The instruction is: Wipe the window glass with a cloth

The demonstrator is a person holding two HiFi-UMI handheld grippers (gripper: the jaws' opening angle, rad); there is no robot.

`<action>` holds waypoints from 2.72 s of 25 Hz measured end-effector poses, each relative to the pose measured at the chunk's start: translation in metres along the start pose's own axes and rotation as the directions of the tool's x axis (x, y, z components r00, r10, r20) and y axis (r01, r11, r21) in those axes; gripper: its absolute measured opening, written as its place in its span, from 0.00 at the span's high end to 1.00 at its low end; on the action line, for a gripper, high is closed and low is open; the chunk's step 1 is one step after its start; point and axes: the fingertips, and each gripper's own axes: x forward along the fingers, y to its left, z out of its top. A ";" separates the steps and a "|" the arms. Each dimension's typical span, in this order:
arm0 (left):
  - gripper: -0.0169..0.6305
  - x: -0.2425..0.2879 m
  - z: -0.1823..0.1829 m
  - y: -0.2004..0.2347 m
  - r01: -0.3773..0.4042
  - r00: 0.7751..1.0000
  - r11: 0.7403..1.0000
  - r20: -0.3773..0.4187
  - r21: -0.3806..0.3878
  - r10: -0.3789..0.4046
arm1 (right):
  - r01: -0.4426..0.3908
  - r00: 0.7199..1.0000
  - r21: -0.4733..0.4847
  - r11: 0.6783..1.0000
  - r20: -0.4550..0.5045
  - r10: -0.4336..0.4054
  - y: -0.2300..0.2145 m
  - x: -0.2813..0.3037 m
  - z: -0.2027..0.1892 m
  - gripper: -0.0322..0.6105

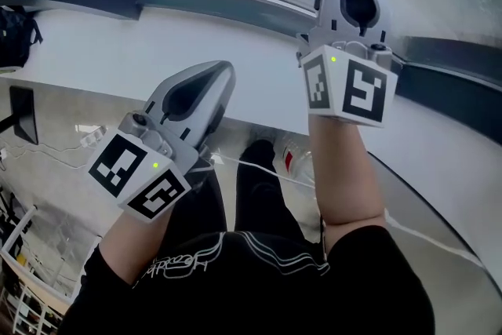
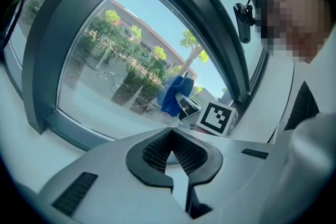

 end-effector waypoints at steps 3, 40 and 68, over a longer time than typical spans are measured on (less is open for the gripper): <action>0.96 0.020 -0.010 -0.020 0.024 1.000 1.000 -0.012 0.004 -0.024 | 0.017 1.000 -0.005 1.000 0.002 -0.017 -0.027 -0.014 -0.002 0.85; 0.96 0.219 -0.080 -0.213 0.274 0.933 0.960 -0.259 0.060 -0.250 | 0.447 0.893 -0.047 0.893 -0.032 -0.449 -0.385 -0.169 -0.009 0.85; 0.96 0.111 -0.060 -0.085 0.127 0.984 0.992 -0.128 0.026 -0.123 | 0.287 0.955 0.037 0.957 -0.088 -0.283 -0.193 -0.132 -0.043 0.85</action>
